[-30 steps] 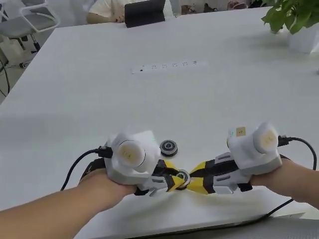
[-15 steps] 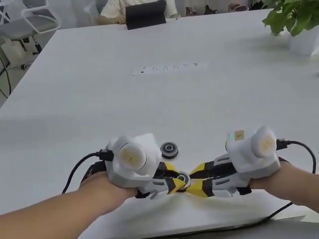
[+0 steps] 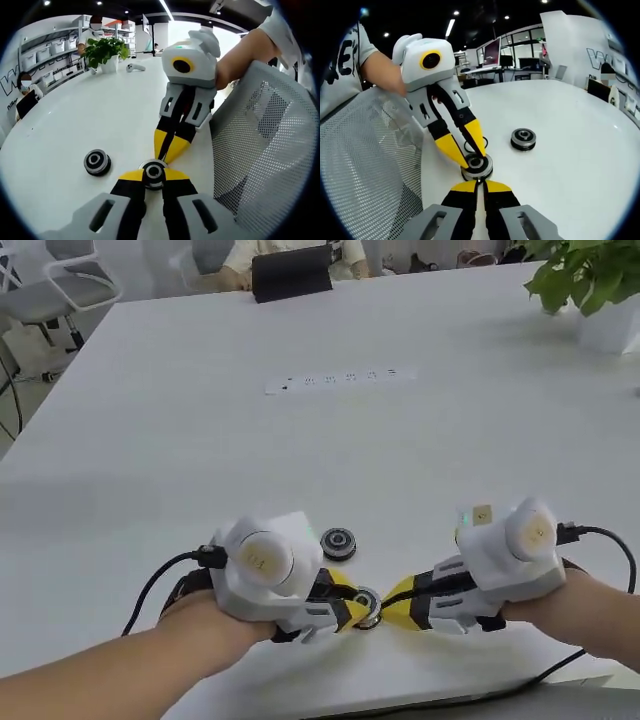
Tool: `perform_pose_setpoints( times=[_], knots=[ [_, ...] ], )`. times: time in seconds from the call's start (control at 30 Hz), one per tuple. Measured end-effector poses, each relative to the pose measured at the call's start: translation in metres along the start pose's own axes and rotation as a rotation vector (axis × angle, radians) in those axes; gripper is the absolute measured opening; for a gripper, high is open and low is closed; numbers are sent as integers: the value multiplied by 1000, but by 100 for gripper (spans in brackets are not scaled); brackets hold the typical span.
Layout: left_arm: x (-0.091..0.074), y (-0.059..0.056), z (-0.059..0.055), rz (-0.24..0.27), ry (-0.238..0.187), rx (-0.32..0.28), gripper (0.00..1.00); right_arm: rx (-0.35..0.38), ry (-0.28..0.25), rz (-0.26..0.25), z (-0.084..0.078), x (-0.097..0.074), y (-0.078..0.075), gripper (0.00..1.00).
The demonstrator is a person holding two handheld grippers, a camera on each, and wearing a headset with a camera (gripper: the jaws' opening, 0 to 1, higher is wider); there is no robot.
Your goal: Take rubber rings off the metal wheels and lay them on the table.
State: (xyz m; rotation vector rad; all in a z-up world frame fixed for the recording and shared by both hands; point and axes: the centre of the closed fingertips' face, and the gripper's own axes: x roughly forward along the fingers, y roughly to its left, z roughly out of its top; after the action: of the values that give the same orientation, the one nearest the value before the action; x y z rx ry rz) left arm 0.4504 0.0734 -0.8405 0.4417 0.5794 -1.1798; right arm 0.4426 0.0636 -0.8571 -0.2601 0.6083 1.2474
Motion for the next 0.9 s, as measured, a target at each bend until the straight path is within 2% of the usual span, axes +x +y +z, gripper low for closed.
perform_pose_setpoints(
  times=[0.3,0.4,0.47,0.7,0.9],
  knots=[
    [0,0,1,6,-2,-1,7,91,5,2,-1,-1,-1,1],
    [0,0,1,6,-2,-1,7,151,-1,-5,-1,-1,-3,0],
    [0,0,1,7,-1,-3,7,229,-20,0,-1,-2,-4,0],
    [0,-1,2,13,-3,-4,7,330,-52,5,-1,-5,-6,0],
    [1,-1,2,13,-5,-6,7,381,-71,7,1,-6,-6,0]
  ],
)
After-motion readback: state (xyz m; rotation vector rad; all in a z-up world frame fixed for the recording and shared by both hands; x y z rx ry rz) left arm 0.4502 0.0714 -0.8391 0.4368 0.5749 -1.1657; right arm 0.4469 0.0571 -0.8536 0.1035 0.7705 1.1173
